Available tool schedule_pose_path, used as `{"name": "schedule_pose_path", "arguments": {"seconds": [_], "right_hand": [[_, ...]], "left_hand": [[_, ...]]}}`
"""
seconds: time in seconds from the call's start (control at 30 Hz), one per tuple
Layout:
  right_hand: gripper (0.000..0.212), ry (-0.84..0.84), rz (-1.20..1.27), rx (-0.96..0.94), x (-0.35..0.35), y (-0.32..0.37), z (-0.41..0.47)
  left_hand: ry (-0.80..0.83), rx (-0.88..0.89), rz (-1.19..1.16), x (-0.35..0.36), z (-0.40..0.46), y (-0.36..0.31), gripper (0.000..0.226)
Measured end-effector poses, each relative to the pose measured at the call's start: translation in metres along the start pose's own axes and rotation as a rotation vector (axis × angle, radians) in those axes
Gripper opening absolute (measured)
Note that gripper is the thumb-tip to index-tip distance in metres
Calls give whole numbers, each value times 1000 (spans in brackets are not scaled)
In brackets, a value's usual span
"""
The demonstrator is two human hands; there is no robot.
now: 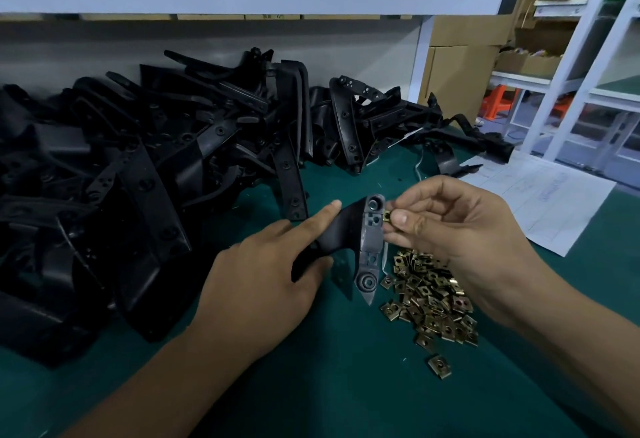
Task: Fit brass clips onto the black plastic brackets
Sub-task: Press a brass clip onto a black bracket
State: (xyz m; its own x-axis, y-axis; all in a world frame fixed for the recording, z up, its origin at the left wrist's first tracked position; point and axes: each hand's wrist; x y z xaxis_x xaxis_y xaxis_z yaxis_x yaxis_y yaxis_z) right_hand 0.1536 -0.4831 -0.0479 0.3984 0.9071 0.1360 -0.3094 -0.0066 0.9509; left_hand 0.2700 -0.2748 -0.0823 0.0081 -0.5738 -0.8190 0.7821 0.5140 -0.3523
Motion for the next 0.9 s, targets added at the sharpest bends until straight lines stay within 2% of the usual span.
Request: {"name": "schedule_pose_path", "arguments": {"seconds": [0.23,0.9], "right_hand": [[15,25,26,-18,0,3,1],[17,26,-13,-6,2,4,-1]], "left_hand": [[3,31,-109,-1,1,1,67],[-19,78,-42,1,2,3,69]]}}
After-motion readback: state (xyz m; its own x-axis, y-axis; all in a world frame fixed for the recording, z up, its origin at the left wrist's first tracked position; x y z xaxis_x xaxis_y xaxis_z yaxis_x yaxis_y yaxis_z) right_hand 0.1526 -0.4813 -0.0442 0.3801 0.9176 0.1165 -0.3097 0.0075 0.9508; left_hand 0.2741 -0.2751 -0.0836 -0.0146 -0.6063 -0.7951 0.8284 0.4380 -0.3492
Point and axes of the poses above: each hand's wrist, its own z-axis towards the middle knuckle, its own x-axis out of the palm, y = z × x, and after that the axes turned 1 degree about -z, right-handed
